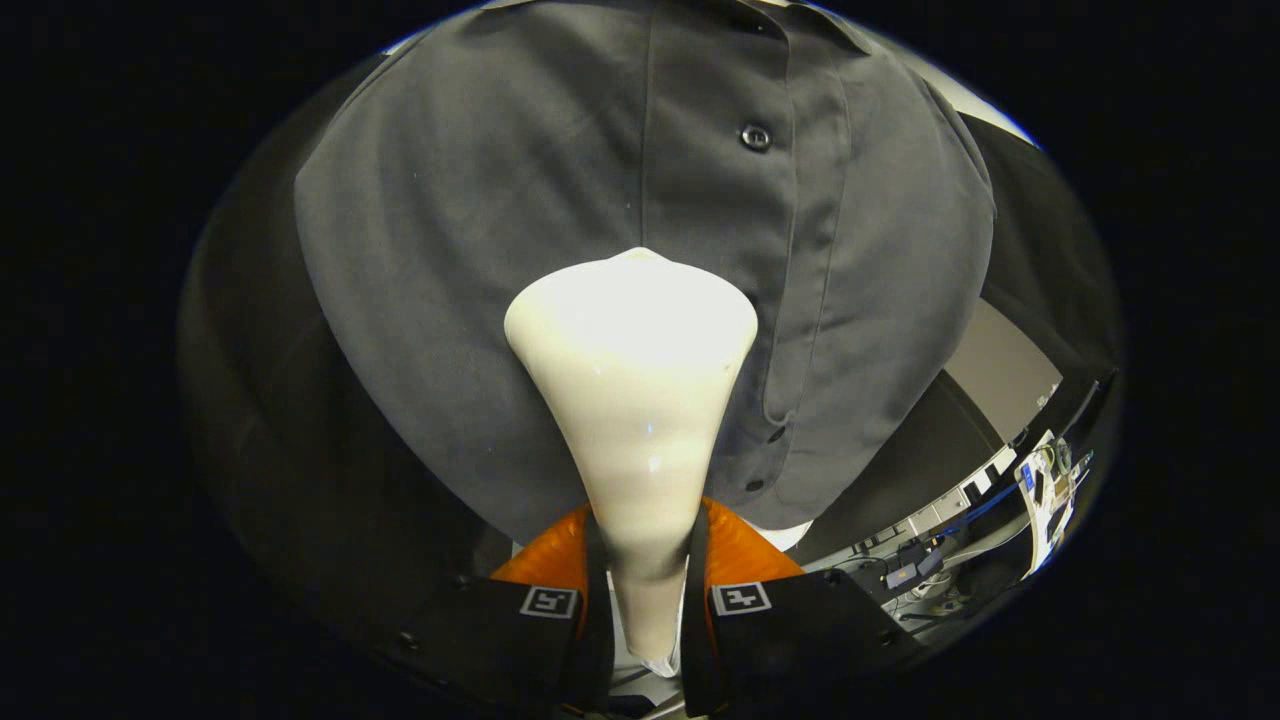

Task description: Iron the clothes twice with a garment steamer, once on the left side and once on the right side.

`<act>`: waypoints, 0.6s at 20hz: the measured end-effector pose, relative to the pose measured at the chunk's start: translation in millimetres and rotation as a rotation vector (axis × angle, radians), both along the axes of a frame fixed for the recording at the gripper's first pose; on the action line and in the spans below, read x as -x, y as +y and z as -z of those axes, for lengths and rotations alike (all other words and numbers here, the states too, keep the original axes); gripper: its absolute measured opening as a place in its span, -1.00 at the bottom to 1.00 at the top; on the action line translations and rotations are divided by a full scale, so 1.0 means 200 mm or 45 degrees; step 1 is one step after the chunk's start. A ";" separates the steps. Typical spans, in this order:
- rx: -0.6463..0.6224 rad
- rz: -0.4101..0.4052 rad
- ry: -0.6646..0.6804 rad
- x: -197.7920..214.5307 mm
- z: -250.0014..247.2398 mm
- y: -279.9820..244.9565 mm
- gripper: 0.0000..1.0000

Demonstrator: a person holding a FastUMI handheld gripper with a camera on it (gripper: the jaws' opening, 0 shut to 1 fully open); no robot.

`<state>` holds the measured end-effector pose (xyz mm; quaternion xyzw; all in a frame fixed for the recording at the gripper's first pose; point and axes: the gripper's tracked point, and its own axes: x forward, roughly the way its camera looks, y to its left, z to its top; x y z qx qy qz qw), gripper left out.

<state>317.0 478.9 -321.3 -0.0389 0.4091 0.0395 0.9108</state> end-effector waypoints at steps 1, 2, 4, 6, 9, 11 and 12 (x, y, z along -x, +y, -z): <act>0.000 0.003 0.012 0.01 0.03 0.00 -0.31; 0.002 0.005 0.024 0.03 0.06 0.00 -0.30; 0.010 0.009 0.045 0.06 0.11 -0.01 -0.30; 0.016 0.013 0.066 0.08 0.16 -0.01 -0.30; 0.018 0.022 0.098 0.12 0.23 -0.01 -0.30; 0.020 0.025 0.119 0.14 0.28 -0.01 -0.30; 0.023 0.024 0.127 0.15 0.30 -0.02 -0.30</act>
